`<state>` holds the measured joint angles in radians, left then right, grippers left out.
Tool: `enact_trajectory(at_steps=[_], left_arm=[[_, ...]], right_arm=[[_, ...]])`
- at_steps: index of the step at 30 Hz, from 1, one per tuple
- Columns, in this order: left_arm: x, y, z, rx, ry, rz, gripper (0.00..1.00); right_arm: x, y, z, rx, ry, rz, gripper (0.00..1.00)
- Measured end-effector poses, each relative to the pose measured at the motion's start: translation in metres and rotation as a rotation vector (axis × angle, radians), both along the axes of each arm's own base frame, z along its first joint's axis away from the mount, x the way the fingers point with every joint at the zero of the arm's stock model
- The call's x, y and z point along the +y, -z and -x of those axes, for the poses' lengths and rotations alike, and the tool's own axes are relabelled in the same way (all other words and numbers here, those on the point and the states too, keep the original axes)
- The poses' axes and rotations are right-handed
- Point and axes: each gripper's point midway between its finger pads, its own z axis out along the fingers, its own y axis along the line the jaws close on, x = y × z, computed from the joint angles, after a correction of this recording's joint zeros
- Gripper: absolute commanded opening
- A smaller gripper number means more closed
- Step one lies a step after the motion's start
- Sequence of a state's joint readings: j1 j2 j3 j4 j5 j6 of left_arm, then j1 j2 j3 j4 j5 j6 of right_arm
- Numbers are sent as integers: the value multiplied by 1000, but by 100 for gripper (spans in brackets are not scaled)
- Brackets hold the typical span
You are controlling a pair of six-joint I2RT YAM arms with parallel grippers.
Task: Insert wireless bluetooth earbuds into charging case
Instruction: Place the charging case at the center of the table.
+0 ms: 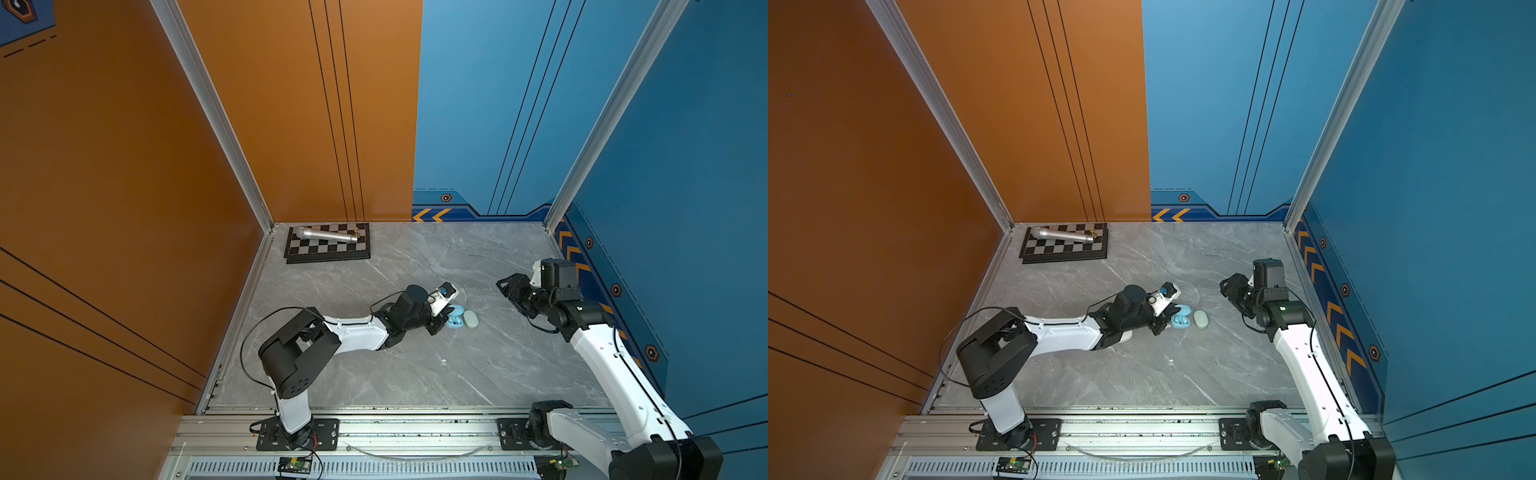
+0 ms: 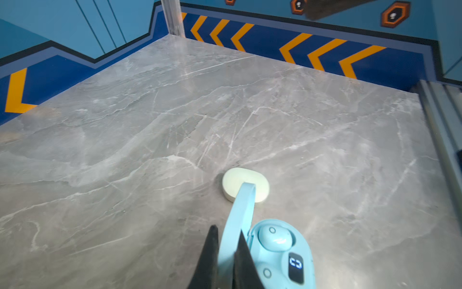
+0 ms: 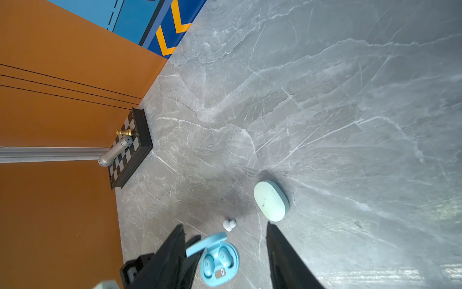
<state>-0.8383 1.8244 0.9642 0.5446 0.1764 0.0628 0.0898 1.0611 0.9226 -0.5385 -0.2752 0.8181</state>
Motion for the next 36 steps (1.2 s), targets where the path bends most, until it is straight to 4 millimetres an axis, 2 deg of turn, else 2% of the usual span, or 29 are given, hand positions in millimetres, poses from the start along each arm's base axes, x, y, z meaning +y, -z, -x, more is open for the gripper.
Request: enact_trajectory(at_steps=[5, 10, 16, 25, 32, 36], left_arm=[[0, 12, -54, 9, -85, 30, 0], [0, 28, -83, 29, -128, 40, 0], [-9, 27, -92, 51, -145, 81, 0], [-7, 25, -96, 177, -259, 187, 0], [-3, 45, -89, 205, -358, 168, 1], [5, 57, -91, 211, -421, 153, 8]], right_arm=[[12, 16, -7, 37, -58, 8, 54], [19, 28, -13, 63, -95, 14, 54], [22, 30, -21, 56, -111, 16, 54], [26, 24, -27, 25, -126, -1, 54], [26, 23, -27, 26, -136, -23, 54], [24, 22, -27, 24, -138, -30, 54]])
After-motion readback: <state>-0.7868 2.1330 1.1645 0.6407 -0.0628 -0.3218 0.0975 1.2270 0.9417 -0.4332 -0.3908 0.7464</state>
